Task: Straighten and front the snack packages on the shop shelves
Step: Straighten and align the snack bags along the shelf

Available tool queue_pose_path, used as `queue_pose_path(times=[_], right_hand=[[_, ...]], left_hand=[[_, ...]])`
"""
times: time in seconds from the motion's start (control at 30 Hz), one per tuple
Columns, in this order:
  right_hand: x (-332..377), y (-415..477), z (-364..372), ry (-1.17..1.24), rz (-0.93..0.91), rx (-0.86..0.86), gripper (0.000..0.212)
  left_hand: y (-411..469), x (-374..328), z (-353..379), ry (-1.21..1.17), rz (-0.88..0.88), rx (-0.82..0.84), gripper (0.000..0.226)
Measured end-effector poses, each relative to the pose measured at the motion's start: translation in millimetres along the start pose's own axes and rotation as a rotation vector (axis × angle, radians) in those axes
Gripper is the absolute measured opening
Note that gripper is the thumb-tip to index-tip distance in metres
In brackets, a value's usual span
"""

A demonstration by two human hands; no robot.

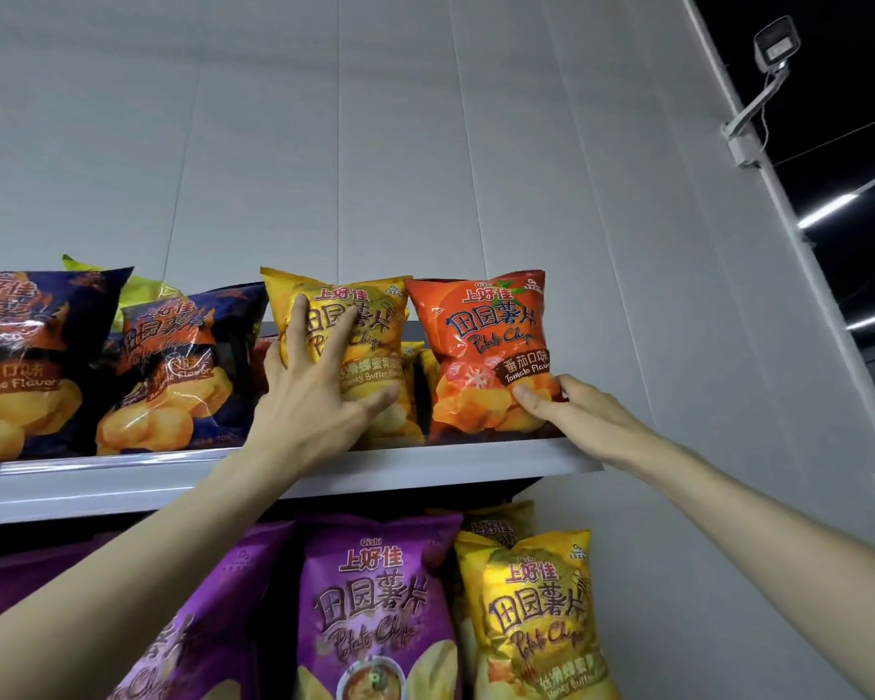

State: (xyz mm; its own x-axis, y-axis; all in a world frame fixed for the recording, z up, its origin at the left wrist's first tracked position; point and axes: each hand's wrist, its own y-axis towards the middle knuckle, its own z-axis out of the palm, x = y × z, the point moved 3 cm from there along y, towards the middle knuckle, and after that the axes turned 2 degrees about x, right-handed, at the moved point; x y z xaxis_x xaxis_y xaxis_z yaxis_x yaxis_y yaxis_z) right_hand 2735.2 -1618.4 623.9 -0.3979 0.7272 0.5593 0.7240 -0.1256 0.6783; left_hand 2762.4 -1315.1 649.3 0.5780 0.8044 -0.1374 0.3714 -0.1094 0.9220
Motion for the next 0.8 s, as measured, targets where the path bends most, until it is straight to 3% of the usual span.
queue_pose_path(times=[0.13, 0.33, 0.57, 0.8], right_hand=[[4, -4, -3, 0.011, -0.017, -0.079, 0.087], [6, -9, 8, -0.137, -0.046, -0.135, 0.075], [0, -20, 18, -0.231, -0.081, -0.242, 0.081], [5, -52, 19, -0.351, -0.081, -0.227, 0.079]], left_hand=[[-5, 2, -2, 0.03, 0.042, -0.058, 0.096], [-23, 6, -4, 0.112, 0.07, -0.043, 0.098], [-53, 6, -3, 0.166, 0.112, 0.034, 0.095], [-69, 1, -20, 0.191, 0.094, 0.134, 0.098]])
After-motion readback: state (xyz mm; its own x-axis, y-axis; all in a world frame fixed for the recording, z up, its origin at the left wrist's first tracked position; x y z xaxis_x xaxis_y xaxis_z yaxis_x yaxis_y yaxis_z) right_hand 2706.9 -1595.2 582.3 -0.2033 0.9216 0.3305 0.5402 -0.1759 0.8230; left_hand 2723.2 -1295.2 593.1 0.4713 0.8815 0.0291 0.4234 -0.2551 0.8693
